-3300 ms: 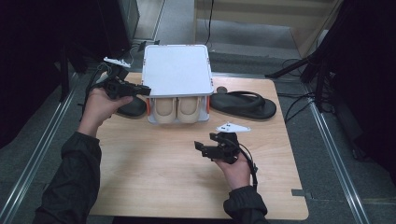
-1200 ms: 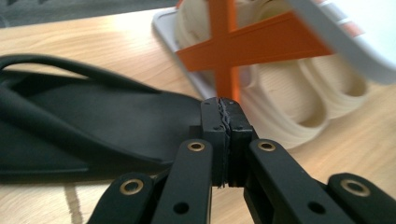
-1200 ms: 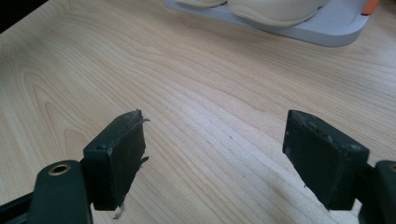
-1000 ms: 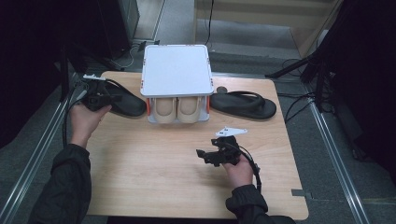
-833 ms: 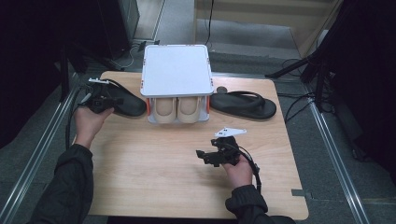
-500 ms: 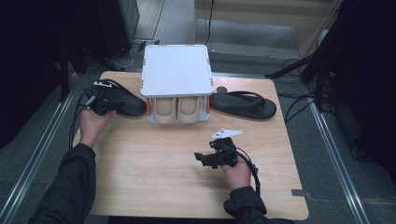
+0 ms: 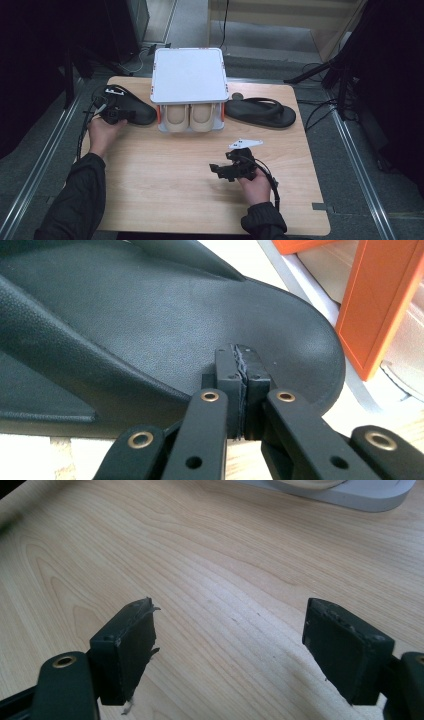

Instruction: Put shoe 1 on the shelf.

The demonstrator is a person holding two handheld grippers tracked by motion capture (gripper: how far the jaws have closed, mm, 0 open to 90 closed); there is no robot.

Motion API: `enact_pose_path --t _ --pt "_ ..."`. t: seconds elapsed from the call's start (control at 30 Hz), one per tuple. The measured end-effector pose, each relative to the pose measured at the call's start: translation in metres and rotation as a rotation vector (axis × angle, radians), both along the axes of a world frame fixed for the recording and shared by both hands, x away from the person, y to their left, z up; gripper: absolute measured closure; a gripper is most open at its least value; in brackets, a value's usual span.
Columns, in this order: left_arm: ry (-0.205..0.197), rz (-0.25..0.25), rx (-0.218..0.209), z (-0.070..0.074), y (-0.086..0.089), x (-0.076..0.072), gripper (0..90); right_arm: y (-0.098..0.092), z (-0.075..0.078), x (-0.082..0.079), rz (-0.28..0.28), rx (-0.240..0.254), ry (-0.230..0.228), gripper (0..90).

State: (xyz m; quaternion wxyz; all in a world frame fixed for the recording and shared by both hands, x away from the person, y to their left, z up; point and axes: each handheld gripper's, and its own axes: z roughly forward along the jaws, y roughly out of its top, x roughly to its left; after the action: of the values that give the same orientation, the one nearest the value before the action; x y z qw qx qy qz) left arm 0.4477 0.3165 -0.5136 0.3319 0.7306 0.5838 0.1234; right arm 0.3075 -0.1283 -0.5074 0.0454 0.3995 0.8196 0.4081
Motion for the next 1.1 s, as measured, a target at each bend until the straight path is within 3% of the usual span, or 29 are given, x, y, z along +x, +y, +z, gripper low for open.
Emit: enact_pose_path --t 0.73,1.1 --pt "0.024 -0.018 -0.032 0.000 0.016 -0.021 89.2 -0.002 0.005 0.012 -0.004 0.023 -0.015 21.2" --pt "0.026 0.001 -0.035 0.000 0.037 -0.047 88.5 0.007 0.007 0.025 0.014 0.030 -0.013 21.3"
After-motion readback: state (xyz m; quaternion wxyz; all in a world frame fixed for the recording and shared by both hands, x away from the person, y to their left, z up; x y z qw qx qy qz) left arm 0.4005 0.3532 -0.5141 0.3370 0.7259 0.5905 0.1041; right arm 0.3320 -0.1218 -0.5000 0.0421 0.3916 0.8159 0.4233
